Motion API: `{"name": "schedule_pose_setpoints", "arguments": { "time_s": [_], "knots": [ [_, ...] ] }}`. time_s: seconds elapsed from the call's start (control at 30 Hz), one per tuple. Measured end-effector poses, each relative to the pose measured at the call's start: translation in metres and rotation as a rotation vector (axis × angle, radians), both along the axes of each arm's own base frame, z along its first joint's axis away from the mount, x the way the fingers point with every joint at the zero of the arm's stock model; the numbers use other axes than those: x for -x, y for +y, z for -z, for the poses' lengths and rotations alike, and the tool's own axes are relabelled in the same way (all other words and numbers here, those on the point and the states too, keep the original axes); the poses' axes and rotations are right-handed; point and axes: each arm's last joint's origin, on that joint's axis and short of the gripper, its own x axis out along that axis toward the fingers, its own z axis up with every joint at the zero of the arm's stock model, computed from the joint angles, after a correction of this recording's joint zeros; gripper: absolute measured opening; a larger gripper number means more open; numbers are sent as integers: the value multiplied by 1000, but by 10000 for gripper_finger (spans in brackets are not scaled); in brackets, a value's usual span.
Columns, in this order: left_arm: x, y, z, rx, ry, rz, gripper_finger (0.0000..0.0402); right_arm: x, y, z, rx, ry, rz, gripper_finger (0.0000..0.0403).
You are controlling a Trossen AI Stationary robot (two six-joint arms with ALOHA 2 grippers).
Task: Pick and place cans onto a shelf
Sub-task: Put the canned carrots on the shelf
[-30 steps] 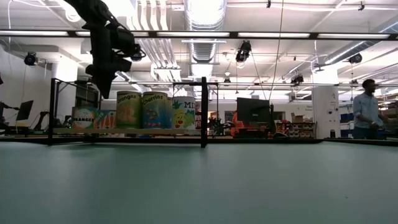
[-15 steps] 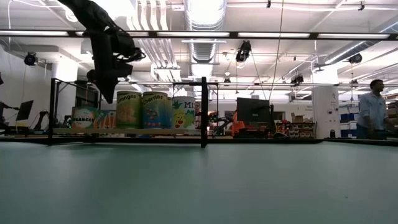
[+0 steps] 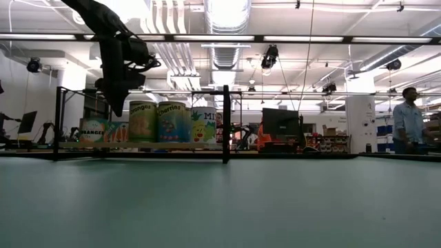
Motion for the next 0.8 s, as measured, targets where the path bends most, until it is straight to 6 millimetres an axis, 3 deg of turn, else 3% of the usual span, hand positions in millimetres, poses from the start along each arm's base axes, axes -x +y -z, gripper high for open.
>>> {"name": "schedule_pose_setpoints", "arguments": {
  "time_s": [0.5, 0.8],
  "knots": [
    [-3, -1, -7, -7, 85, 407, 0, 0, 0, 0, 1, 0, 1, 9],
    [1, 0, -2, 20, 88, 378, 0, 0, -2, 0, 1, 1, 52, 9]
  ]
}}
